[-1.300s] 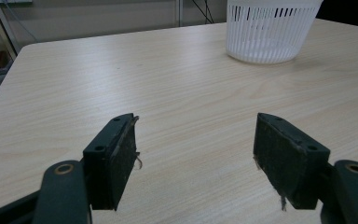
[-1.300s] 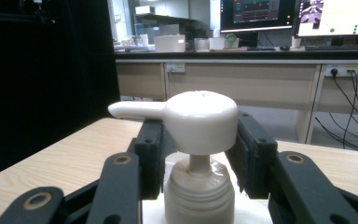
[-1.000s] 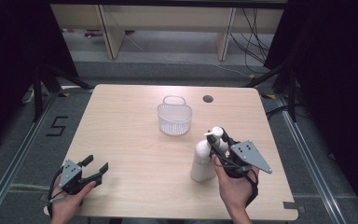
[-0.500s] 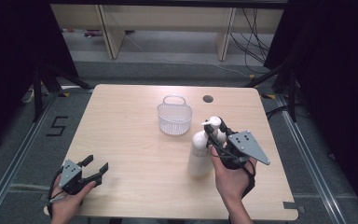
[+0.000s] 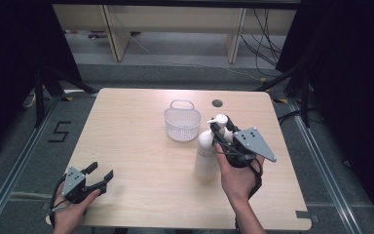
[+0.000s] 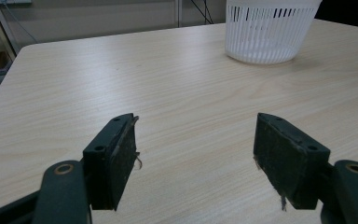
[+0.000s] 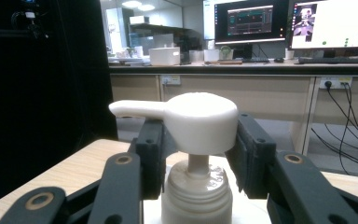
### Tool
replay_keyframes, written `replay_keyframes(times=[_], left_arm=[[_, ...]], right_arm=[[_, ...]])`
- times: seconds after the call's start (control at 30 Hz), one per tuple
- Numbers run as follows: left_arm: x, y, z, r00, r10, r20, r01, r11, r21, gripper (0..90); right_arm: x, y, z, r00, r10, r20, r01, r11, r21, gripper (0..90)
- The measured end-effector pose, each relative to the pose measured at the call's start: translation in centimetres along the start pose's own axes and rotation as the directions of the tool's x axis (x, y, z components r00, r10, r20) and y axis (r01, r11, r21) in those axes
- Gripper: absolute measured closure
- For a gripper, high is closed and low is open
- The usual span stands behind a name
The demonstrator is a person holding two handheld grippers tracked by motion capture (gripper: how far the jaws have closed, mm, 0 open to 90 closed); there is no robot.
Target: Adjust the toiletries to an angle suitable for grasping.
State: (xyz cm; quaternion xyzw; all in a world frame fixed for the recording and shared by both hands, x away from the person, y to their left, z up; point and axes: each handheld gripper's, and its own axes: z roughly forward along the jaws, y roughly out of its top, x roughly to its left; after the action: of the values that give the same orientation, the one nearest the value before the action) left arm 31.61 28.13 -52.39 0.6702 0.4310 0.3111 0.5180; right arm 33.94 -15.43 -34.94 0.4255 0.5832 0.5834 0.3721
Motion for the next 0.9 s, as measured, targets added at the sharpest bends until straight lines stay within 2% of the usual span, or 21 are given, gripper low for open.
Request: replay_keyframes(times=[0.13,0.23,0.27,0.4,0.5,0.57,0.6,0.63,0.67,0.77,0.9], left_arm=[[0.0,0.0,0.0,1.0000,-0.001,0.001,0.001,1.0000,-0.001,29.6],[0.0,0.0,0.0,1.0000,-0.001,0.001,0.001,1.0000,-0.001,29.6],[0.0,0.0,0.0,1.0000,0.000,0.001,0.000,1.0000,0.000,29.6],[0.0,0.0,0.0,1.0000,0.000,0.001,0.000,1.0000,0.001,29.6],[0.0,0.0,0.0,1.0000,0.001,0.001,-0.001,1.0000,0.002,29.6],[0.0,0.0,0.0,1.0000,0.001,0.001,-0.001,1.0000,0.001,29.6],[0.0,0.0,0.0,1.0000,0.001,0.001,-0.001,1.0000,0.001,29.6],[0.0,0.0,0.0,1.0000,0.001,0.001,-0.001,1.0000,0.001,29.6],[0.0,0.0,0.0,1.0000,0.002,0.002,-0.002,1.0000,0.001,29.6],[0.0,0.0,0.0,1.0000,0.001,0.002,-0.001,1.0000,0.000,29.6],[0.0,0.0,0.0,1.0000,0.000,0.003,0.000,1.0000,-0.001,29.6]], right_arm=[[0.1,0.2,0.4,0.9999,0.011,-0.006,-0.011,0.9999,0.005,60.1],[0.0,0.3,0.6,1.0000,0.008,-0.006,-0.008,0.9999,0.007,60.1],[-0.1,0.5,0.8,1.0000,-0.009,0.002,0.009,0.9999,0.007,60.1],[-0.1,0.6,1.1,1.0000,0.004,-0.004,-0.004,1.0000,0.004,60.1],[-0.2,0.8,1.5,0.9999,-0.010,0.002,0.010,1.0000,-0.001,60.1],[0.0,0.8,1.7,1.0000,0.004,-0.003,-0.004,1.0000,0.001,60.2],[0.1,0.9,1.8,1.0000,0.000,-0.002,0.000,0.9999,0.015,60.1],[0.0,0.9,1.9,1.0000,-0.010,0.000,0.010,0.9999,0.003,60.1],[0.2,1.0,2.1,1.0000,0.008,0.001,-0.008,0.9999,0.011,60.1],[0.3,1.2,2.4,0.9999,-0.012,-0.006,0.012,0.9999,0.011,60.2],[0.4,1.4,2.9,1.0000,-0.005,-0.008,0.005,1.0000,0.005,60.2]])
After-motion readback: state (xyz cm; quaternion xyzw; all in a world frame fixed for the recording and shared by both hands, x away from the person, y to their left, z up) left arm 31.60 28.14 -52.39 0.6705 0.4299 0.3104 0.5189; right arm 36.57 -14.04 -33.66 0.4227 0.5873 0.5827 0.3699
